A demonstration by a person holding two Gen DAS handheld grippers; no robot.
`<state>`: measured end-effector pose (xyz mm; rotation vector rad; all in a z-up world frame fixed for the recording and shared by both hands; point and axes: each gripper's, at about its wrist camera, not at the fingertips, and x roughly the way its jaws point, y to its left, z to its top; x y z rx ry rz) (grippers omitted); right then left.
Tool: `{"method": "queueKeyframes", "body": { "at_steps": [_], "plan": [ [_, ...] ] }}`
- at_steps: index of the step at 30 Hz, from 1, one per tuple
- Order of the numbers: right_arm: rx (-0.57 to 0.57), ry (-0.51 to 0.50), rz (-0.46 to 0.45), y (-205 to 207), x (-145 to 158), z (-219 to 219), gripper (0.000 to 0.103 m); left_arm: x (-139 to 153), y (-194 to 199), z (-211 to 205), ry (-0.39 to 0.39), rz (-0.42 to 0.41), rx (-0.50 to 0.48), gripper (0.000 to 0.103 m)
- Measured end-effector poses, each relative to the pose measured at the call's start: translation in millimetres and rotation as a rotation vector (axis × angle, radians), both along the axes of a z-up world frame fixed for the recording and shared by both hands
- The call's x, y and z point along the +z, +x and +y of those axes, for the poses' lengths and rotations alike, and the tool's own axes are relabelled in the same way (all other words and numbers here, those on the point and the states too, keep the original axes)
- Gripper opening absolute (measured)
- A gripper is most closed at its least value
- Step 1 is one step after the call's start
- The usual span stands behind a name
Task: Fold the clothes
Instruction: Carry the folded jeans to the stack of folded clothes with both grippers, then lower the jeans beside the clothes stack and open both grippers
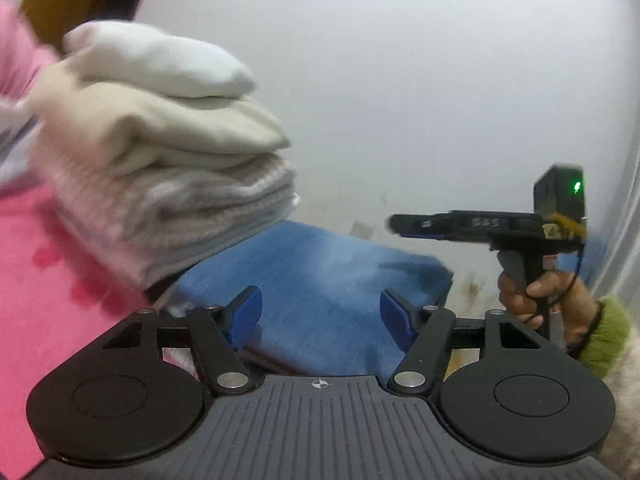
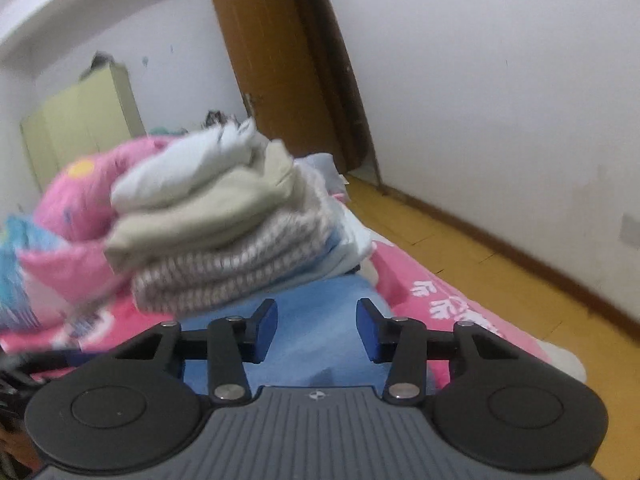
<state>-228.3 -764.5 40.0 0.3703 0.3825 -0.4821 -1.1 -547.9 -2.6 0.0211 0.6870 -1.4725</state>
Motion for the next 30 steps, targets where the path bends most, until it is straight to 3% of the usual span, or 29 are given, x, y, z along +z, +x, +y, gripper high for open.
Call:
{"method": "queueKeyframes", "body": {
  "at_steps": [2, 5, 8, 13, 16, 19, 24, 26, 30],
  "plan": [
    [-0.038, -0.028, 0.041, 4, -15, 6, 0.044, 4, -8, -4, -0.003, -0.102, 0.002, 0.066],
    [-0.095, -0.069, 0.103, 11, -39, 15, 0.043, -10, -7, -6, 0.004, -0.104, -0.009, 0.067],
    [-0.144, -0.099, 0.154, 18, -55, 22, 0.043, -5, -10, 0, -0.008, -0.141, -0.027, 0.068],
    [-0.153, -0.060, 0.089, 23, -17, 7, 0.044, 12, -3, 9, -0.086, -0.142, -0.003, 0.074],
    [-0.130, -0.063, 0.092, 52, -3, -4, 0.044, 11, -1, -7, -0.061, -0.160, 0.004, 0.076],
    [-0.094, -0.040, 0.165, 87, -7, -19, 0.044, 2, 1, -19, -0.021, -0.181, 0.011, 0.076],
    [-0.119, 0.002, 0.372, 118, -39, -34, 0.043, 0, 3, -14, -0.013, -0.178, -0.002, 0.077],
    [-0.132, 0.046, 0.306, 100, -21, -34, 0.044, 1, 6, -16, -0.012, -0.175, -0.013, 0.077],
    [-0.224, 0.107, 0.054, 23, 17, -27, 0.044, 7, 10, -8, -0.041, -0.143, 0.006, 0.078]
  ]
}}
